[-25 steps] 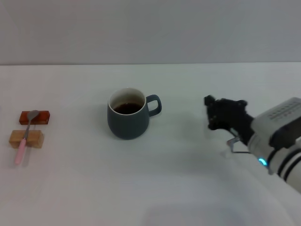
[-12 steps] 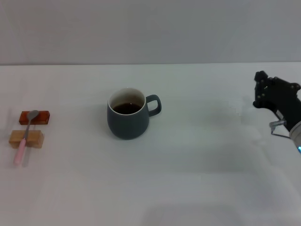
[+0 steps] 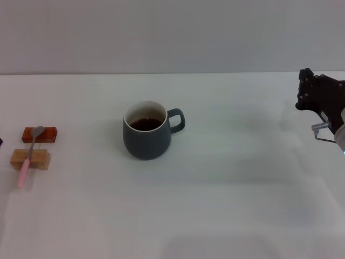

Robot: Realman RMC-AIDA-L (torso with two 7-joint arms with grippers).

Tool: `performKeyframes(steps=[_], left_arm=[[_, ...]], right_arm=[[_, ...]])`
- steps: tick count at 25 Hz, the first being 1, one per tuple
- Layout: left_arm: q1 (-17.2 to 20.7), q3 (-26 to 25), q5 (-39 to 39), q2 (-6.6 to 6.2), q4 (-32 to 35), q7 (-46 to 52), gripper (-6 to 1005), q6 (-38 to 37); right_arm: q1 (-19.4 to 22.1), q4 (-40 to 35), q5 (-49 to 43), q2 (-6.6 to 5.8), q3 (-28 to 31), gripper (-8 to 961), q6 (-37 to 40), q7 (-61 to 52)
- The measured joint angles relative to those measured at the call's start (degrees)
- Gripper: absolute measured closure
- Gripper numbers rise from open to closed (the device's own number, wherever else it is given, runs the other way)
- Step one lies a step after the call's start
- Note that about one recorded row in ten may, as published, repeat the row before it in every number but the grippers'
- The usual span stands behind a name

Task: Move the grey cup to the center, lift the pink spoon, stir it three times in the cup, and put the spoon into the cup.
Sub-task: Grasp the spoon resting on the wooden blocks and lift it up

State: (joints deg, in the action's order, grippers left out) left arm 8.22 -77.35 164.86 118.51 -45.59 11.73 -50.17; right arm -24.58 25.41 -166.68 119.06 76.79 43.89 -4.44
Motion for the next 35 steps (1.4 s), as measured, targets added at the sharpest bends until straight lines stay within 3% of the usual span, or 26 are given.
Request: performKeyframes(steps=[4,6,8,12,13,14,22,26,35], left_arm=[[4.64,3.87,-0.75,0.19,-5.65,-3.70,169,1.82],[5.85,7.46,-4.86,0.26,-7.02,-8.32,170,2.07],[6.08,11.16,-10.40,0.27,-7.08,-13.54,170,1.54],[5.96,12.70,-12.84,0.27,-6.84,-15.98,170,1.02],[4.15,18.11,-21.22,0.25,-3.75,-21.78,170,-2.88],[3.11,19.93,-23.79,0.24,-2.04,-22.51,170,-4.24],[-2.23,28.56,-34.47,0.30,5.36,-23.02,170,-8.85],[-4.92,31.90,-38.90,0.32,8.46,-23.11,171,-9.61],[-7.13,32.76,-40.43,0.32,11.50,-22.79,171,-9.56]], right_arm=[[-2.16,-1.99,0.03,-0.04,0.38,925,-0.56,0.02],[-2.89,-2.41,0.04,-0.05,0.46,925,-0.62,0.03],[-3.12,-2.52,0.04,-0.06,0.50,925,-0.64,0.04],[-3.72,-2.75,0.05,-0.06,0.53,925,-0.65,0.05],[-3.85,-2.81,0.05,-0.06,0.53,925,-0.65,0.05],[-3.97,-2.87,0.05,-0.06,0.54,926,-0.65,0.05],[-4.08,-2.96,0.05,-0.06,0.55,925,-0.65,0.05],[-3.99,-2.94,0.05,-0.06,0.56,925,-0.65,0.05],[-3.51,-2.65,-0.06,-0.06,0.30,925,-0.65,0.05]])
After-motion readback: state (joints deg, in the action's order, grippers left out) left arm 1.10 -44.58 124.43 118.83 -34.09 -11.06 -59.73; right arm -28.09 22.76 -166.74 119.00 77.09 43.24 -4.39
